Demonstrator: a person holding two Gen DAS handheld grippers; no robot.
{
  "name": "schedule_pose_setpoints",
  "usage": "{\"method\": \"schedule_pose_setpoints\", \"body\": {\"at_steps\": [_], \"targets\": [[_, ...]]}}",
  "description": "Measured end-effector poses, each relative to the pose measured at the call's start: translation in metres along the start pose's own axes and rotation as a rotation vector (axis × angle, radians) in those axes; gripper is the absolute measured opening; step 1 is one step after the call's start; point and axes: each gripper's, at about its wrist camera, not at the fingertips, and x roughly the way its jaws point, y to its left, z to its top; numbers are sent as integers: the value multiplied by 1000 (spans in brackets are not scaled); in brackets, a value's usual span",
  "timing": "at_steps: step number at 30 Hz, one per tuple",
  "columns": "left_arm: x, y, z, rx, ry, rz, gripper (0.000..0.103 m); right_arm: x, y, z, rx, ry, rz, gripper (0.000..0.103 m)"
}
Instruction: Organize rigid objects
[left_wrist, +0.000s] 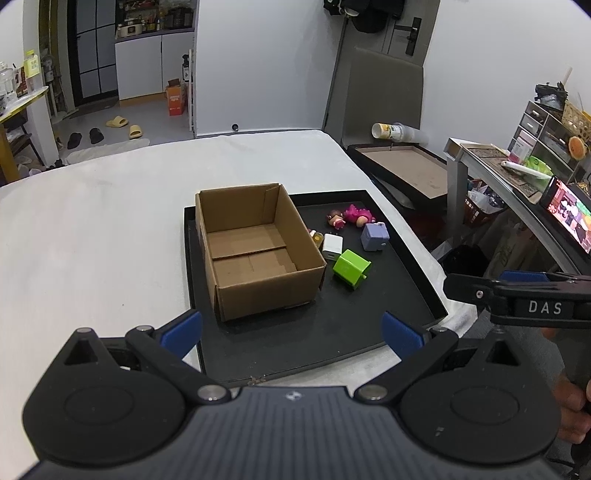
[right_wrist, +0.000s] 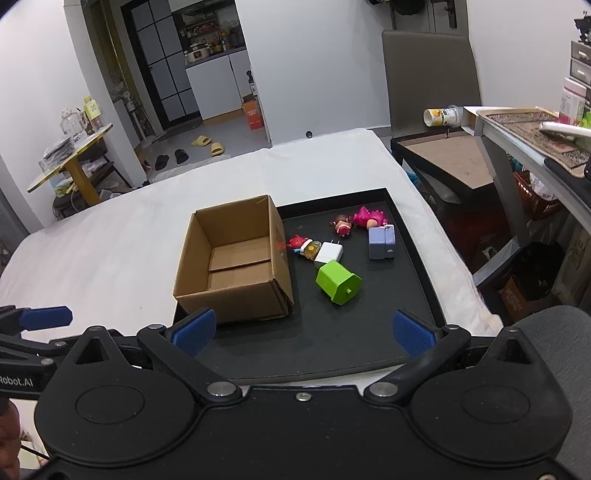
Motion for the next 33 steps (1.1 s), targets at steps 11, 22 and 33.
{"method": "schedule_pose_setpoints", "body": {"at_steps": [11,22,33], "targets": [[1,2,0,-11,6,-1,103,0,0,1,-13,-1,-9,103],[1,0,1,-6,7,-3,103,-1,2,0,-31,-5,-15,103],[1,3,3,-9,7,-7,103,-2,3,-1,-40,-12,-25,103]]}}
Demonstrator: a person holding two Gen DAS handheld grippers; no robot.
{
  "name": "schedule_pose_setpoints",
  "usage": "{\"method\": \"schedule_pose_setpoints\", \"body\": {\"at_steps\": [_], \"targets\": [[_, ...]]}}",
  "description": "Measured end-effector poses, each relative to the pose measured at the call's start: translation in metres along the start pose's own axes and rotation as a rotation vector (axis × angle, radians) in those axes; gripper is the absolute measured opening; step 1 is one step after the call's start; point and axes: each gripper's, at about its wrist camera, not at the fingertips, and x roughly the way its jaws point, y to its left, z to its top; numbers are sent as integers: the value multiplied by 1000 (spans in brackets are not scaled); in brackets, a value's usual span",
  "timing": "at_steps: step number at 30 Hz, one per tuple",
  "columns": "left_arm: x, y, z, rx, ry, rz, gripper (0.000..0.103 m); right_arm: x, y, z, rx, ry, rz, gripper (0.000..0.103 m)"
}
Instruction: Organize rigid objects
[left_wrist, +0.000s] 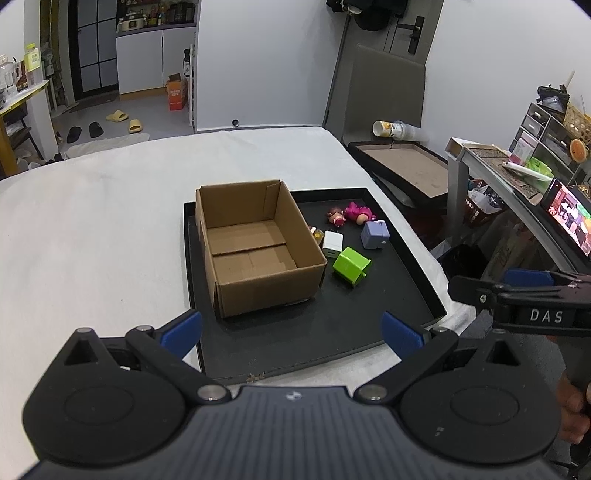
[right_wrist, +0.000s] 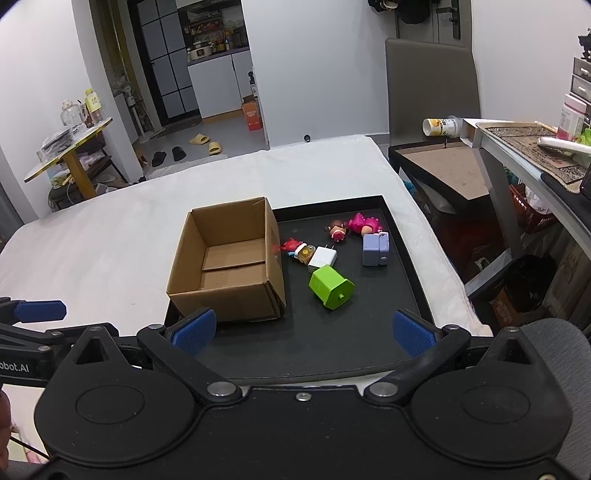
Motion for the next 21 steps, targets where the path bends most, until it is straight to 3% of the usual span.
{"method": "schedule_pose_setpoints", "body": {"at_steps": [21], "targets": [[5,11,15,2,-14,-8,103,14,-6,5,10,12,-14,103]]}}
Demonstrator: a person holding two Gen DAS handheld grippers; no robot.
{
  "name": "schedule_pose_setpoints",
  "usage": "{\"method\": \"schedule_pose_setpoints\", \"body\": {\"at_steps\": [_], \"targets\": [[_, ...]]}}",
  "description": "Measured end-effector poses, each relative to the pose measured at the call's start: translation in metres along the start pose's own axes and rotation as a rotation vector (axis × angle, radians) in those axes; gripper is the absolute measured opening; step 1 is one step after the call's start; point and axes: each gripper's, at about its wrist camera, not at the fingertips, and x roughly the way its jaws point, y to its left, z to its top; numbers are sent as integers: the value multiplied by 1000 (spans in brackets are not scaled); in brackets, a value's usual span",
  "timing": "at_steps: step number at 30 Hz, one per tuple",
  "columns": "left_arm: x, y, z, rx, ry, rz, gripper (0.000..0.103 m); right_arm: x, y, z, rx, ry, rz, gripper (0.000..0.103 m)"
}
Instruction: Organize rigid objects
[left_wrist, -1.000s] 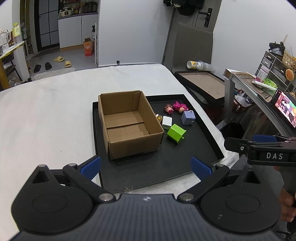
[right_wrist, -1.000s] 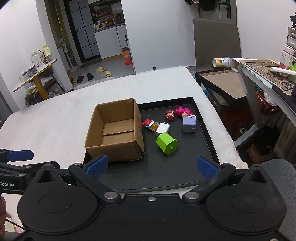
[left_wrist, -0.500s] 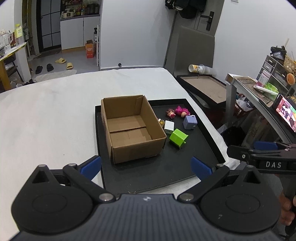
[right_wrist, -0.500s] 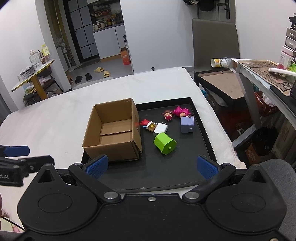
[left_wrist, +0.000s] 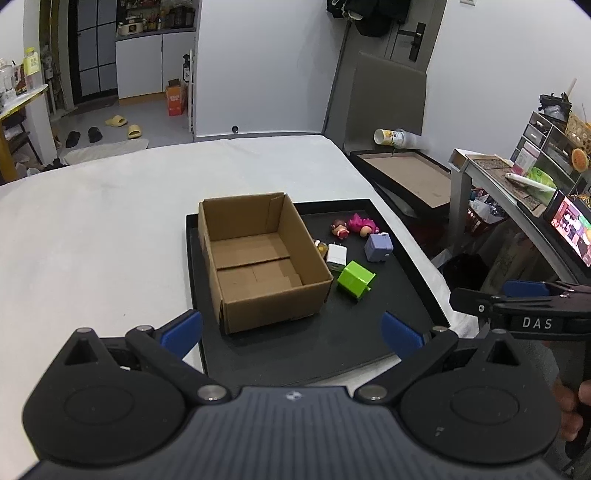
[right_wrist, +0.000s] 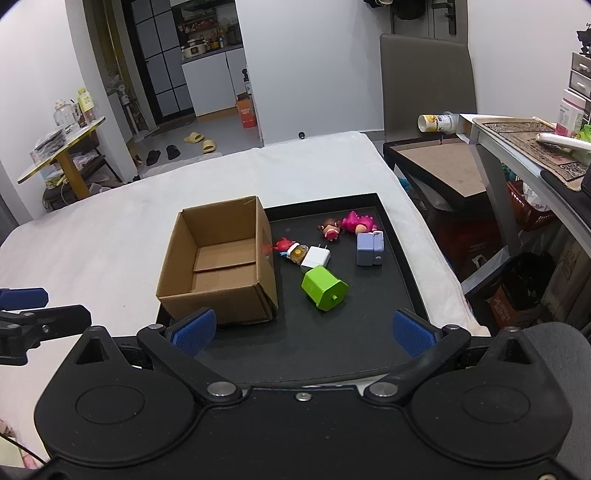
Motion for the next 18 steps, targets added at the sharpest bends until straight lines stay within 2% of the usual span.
{"method": "schedule_pose_setpoints", "body": {"at_steps": [3,7,12,18], "targets": [[7,1,3,14,-3,17,103,5,-1,3,0,-2,-3,103],[17,7,4,-15,-5,27,103,16,-4,6,10,15,-1,103],[34,12,5,-30,36,42,103,28,-5,8,14,33,2,103],[49,15,11,-36,45,45,103,40,-9,12,21,57,10,103]]}}
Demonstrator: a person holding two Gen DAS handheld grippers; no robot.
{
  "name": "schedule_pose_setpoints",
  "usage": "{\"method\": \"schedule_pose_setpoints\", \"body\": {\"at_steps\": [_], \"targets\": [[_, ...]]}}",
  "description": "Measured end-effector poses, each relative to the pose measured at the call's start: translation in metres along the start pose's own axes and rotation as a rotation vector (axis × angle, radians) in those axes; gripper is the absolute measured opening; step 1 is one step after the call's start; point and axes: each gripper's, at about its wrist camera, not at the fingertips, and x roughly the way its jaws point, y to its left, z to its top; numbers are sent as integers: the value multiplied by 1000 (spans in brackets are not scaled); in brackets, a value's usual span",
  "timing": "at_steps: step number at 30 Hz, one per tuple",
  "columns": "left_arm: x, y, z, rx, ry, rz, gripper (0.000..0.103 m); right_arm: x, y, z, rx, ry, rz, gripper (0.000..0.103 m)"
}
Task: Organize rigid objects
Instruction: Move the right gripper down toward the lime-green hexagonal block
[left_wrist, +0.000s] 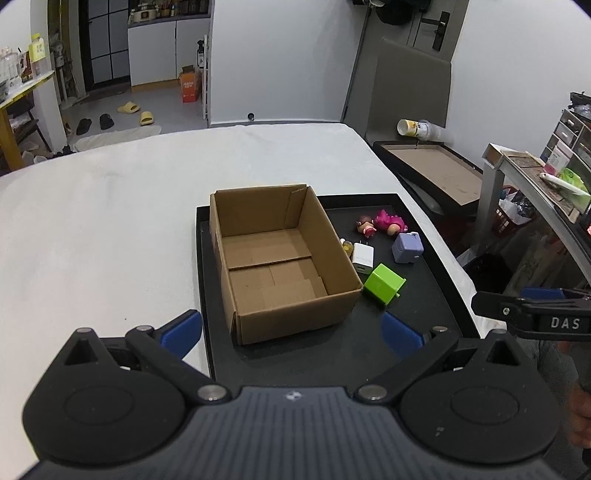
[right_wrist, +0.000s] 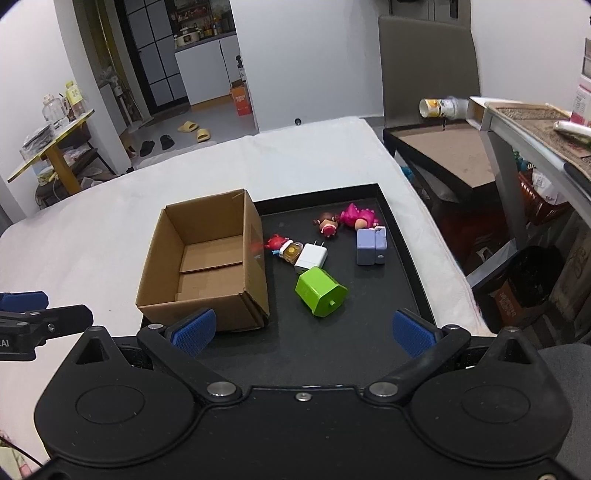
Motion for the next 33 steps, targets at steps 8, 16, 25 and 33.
{"method": "schedule_pose_setpoints", "body": {"at_steps": [8,16,25,33], "targets": [[29,12,16,-48,32,3,102,23,-11,10,28,30,22,103],[58,28,27,-85,61,-20,100,50,-22,25,21,48,29,103],[86,39,26,-124,91,-69,100,81,-20,32,-28,105,55,102],[103,58,18,-215,104,-68,93,108,-22,35,-75,147,48,96]]}}
